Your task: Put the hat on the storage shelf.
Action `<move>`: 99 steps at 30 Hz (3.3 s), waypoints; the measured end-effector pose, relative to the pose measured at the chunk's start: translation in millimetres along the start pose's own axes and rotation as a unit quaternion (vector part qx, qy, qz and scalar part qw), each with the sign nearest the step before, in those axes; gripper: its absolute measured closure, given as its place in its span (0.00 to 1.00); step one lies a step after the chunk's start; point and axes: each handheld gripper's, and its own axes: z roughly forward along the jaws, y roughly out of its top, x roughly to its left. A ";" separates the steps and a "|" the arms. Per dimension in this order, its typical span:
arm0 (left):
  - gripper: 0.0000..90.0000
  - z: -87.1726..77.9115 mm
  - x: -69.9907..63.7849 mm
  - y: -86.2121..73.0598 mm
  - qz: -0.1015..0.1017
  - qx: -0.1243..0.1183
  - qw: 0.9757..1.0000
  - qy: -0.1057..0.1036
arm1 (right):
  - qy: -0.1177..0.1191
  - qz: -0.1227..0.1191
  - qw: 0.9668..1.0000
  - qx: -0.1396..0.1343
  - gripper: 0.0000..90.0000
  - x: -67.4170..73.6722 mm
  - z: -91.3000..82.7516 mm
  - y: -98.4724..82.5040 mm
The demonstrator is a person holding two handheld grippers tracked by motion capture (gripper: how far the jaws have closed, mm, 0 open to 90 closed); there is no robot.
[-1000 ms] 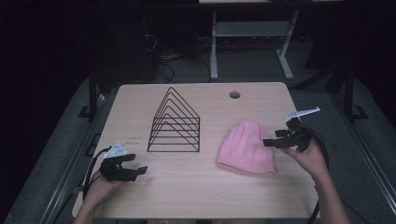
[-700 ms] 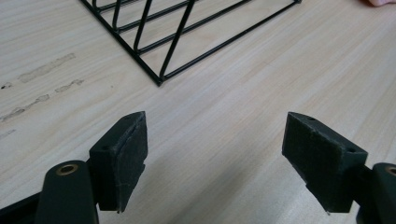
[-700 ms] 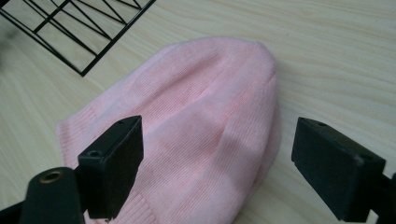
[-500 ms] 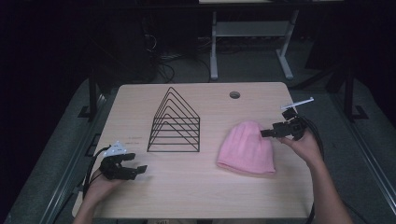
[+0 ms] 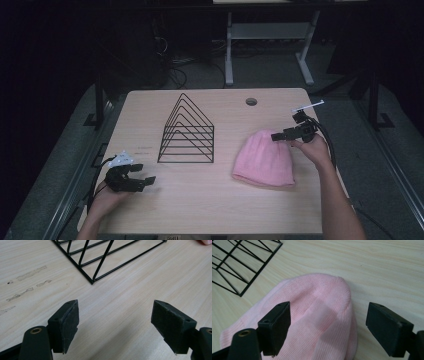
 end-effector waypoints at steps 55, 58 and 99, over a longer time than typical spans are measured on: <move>0.25 -2.7 -0.4 -2.8 -0.006 0.006 1.000 -0.005 | 0.067 -0.015 0.998 -0.014 0.86 10.1 -17.9 2.1; 0.25 -2.8 -0.1 -2.7 -0.012 0.001 1.000 -0.010 | 0.071 -0.019 0.997 -0.026 0.86 14.7 -25.7 2.7; 0.25 -16.4 -2.9 17.1 -0.043 -0.018 0.998 -0.040 | 0.068 -0.132 0.985 -0.084 0.86 76.6 -115.1 41.7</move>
